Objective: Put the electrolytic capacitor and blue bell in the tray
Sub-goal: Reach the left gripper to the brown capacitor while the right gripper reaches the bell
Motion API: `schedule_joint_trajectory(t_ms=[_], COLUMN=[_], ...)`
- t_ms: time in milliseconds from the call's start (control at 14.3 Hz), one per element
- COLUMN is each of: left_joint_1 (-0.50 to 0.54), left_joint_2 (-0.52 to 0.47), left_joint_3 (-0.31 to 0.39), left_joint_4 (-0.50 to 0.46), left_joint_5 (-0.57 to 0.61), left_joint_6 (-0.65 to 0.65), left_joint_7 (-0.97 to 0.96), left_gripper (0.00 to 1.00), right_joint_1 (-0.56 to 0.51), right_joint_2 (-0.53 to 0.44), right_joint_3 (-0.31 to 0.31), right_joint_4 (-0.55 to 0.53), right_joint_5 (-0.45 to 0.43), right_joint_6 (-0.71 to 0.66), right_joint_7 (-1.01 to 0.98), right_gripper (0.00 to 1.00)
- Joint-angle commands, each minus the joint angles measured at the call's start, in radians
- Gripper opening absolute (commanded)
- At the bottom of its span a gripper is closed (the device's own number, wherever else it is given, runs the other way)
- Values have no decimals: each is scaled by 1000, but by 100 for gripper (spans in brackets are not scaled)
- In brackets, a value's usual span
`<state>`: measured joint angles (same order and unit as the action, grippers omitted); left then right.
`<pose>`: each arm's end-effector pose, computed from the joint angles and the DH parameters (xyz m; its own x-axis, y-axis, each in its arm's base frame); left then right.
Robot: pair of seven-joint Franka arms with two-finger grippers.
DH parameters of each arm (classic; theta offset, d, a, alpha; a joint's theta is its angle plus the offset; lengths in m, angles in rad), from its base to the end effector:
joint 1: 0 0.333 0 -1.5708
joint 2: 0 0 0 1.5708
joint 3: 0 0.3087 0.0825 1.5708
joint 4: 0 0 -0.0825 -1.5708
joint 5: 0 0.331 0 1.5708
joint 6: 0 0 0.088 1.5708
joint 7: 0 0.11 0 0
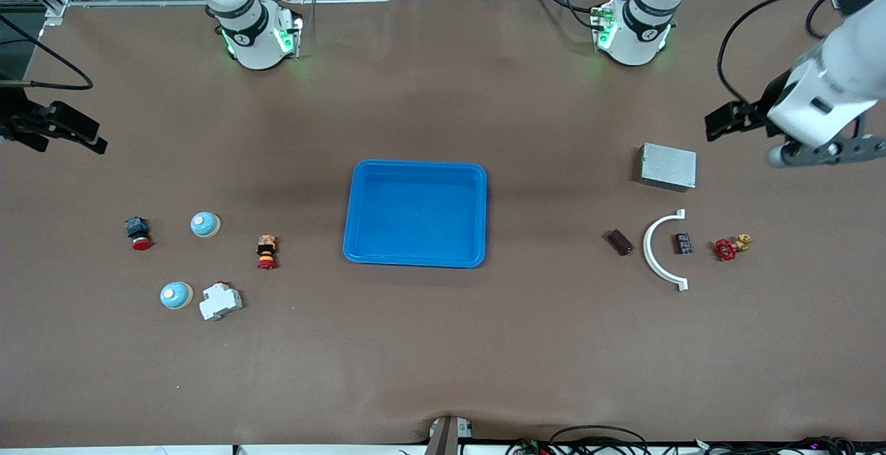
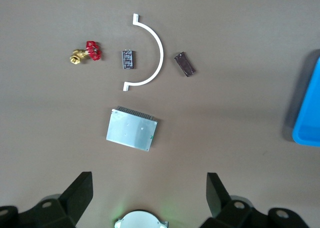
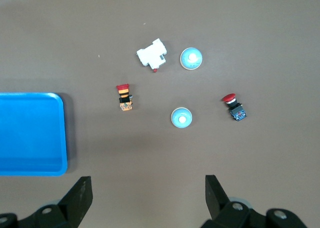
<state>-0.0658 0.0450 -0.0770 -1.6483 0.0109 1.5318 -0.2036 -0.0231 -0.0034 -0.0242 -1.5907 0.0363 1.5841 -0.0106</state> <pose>0.4992 -0.0697 0.5565 0.9858 0.0625 -0.1559 0.0569 -0.9976 -0.0397 0.5010 -0.0198 0.6088 0.9993 -0.0372 -0.0028 -0.0373 -0.9986 -0.0364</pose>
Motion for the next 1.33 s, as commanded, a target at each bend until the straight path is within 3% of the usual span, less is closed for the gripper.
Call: schedule_joint_trajectory(t_ms=[0,209,419,559,838,1257], left_joint_1=[-2,-3,-3,-3,-14,-23], left_joint_2=[-27,-25,4,47,136,246], left_joint_3=[-4,-9,-23,-30,-47,-50], left_joint_4=[-143,-286,-372,-392,-421,-452], left_joint_5=[15,15,12,9,6,6], left_joint_6=[138,344,467,510,600,752], left_joint_7=[-55,-131,-233,-285,-451,-583], left_gripper=[100,100,100,100,98,94], right_joint_1=[28,58,60,69,60,11], right_joint_2=[54,94,114,126,177,178], right_joint_3=[-2,-2,-3,-2,-2,-6], right_joint_4=[18,20,15,18,-17,-233], right_joint_5=[-6,-12,-59,-98,-93,-88], right_joint_6=[-13,-9,-19,-19,40,293], right_joint_7=[-23,-17,-20,-20,-23,-26], right_gripper=[100,100,100,100,100,100])
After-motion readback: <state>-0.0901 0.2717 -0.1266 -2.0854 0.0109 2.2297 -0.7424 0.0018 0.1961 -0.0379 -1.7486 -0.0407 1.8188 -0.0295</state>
